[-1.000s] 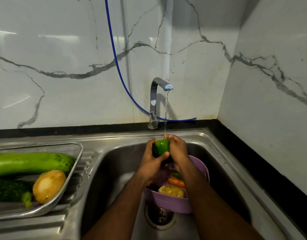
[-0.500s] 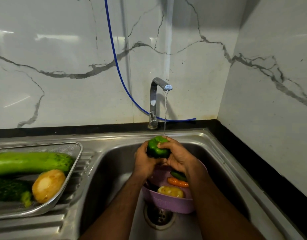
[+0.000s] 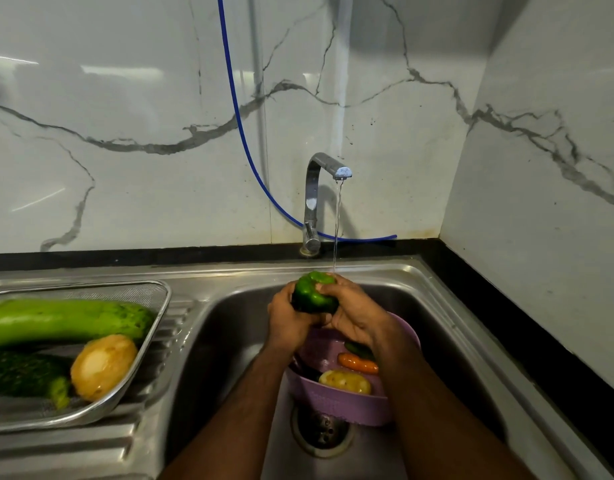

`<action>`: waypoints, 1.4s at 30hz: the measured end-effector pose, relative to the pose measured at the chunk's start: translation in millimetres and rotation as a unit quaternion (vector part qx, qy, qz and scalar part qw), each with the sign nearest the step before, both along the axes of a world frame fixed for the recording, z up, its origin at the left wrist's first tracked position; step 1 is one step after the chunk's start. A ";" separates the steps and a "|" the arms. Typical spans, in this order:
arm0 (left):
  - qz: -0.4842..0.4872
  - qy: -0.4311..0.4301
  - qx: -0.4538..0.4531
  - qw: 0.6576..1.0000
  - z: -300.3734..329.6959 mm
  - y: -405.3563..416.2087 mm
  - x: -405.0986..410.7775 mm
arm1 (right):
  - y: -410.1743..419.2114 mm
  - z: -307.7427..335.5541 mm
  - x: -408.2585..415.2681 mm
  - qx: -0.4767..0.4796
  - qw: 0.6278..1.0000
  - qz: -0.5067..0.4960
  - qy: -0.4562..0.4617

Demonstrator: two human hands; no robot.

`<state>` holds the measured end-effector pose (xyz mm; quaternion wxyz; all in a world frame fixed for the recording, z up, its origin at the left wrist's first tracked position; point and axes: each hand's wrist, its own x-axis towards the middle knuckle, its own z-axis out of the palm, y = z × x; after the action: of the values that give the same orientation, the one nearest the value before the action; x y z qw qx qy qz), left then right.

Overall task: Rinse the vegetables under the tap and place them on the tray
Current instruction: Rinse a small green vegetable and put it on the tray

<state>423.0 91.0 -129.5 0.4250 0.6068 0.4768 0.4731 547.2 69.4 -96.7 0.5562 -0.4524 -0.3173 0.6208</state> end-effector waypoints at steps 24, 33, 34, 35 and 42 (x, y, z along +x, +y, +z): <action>-0.131 -0.226 -0.266 0.928 19.9 -14.6 18.0 | 15.0 0.0 -8.8 0.066 0.976 -0.168 -0.120; -0.170 -0.221 -0.186 0.942 11.0 -13.5 14.1 | 10.7 -9.6 -1.5 0.056 0.960 -0.142 -0.234; -0.176 -0.221 -0.180 0.942 9.6 -13.3 14.6 | 9.7 -10.4 1.1 0.051 0.964 -0.128 -0.227; -0.178 -0.228 -0.180 0.940 9.1 -14.0 14.8 | 7.6 -10.8 3.9 0.047 0.973 -0.110 -0.198; -0.154 -0.260 -0.151 0.941 11.2 -13.1 16.0 | -1.3 -0.3 8.2 0.058 0.998 -0.012 -0.021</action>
<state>439.0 77.9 -118.2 0.6885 0.4575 0.3164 0.4654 555.4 68.1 -96.9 0.5818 -0.4360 -0.3590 0.5853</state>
